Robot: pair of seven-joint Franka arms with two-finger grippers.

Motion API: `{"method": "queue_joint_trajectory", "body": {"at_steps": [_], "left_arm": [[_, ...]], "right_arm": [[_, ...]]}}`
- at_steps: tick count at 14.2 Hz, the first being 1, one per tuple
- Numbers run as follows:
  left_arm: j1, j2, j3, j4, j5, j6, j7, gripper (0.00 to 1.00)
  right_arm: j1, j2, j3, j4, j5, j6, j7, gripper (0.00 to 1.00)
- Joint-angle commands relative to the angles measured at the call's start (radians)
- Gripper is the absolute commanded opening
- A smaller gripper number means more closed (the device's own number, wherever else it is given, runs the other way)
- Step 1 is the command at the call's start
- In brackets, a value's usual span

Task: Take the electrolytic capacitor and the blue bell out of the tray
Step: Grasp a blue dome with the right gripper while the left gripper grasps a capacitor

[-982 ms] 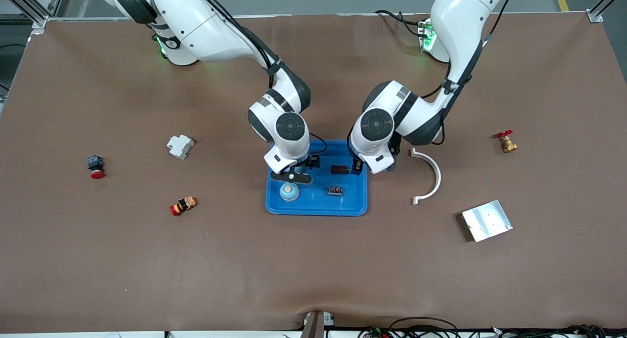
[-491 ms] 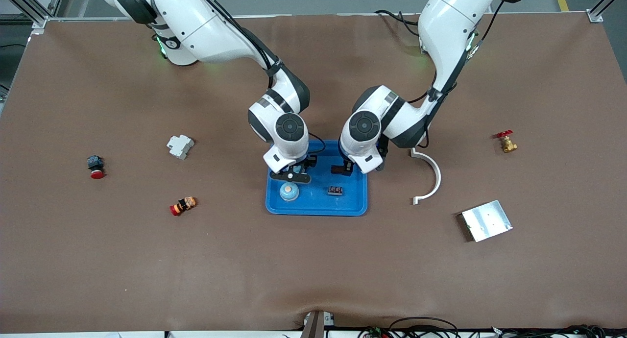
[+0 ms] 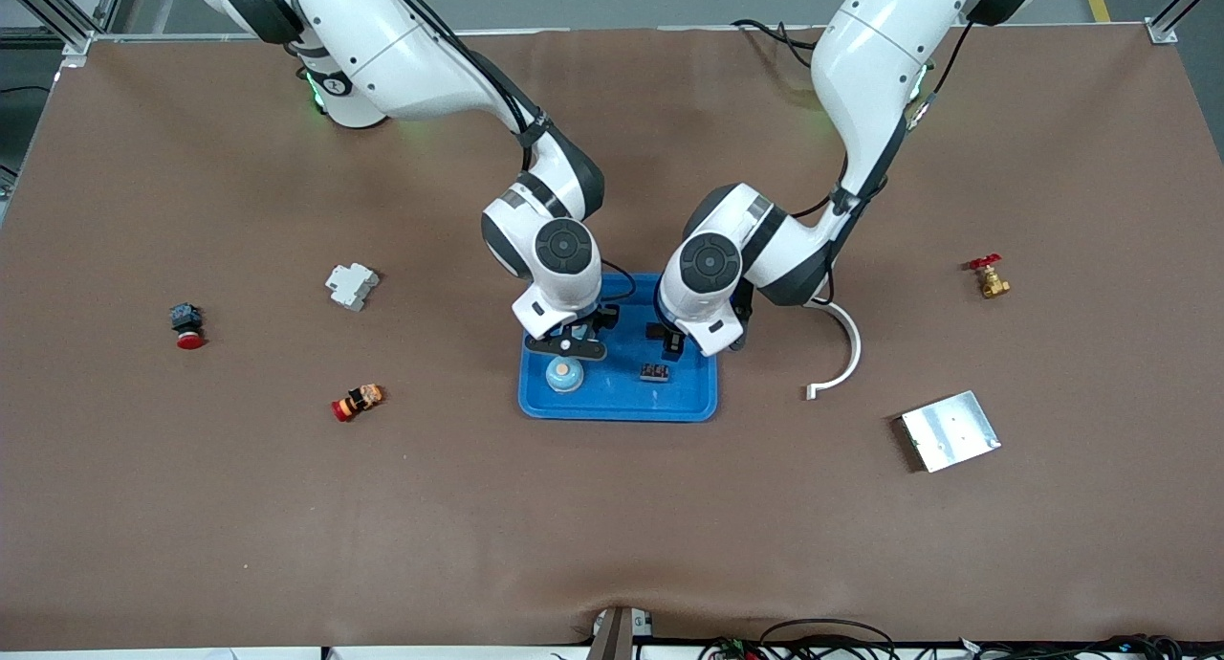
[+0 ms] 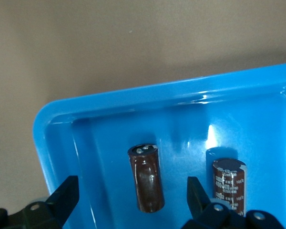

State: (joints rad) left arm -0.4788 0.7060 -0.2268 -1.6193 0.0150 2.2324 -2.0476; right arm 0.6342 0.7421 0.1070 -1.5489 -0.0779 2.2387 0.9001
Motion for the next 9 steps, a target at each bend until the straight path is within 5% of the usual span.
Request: {"method": "queue_joint_trajectory", "body": {"at_steps": [1,9], "left_arm": [[-0.015,0.046,0.006,0.047,0.037,-0.002,-0.035,1.00],[-0.035,0.098,0.010,0.095,0.063,0.018,-0.039,1.00]], "right_arm": [[-0.042,-0.107,-0.001,-0.020,-0.014,-0.083,0.011,0.12],[-0.284,-0.239,-0.004,-0.022,-0.008,-0.287,-0.314,0.06]]}}
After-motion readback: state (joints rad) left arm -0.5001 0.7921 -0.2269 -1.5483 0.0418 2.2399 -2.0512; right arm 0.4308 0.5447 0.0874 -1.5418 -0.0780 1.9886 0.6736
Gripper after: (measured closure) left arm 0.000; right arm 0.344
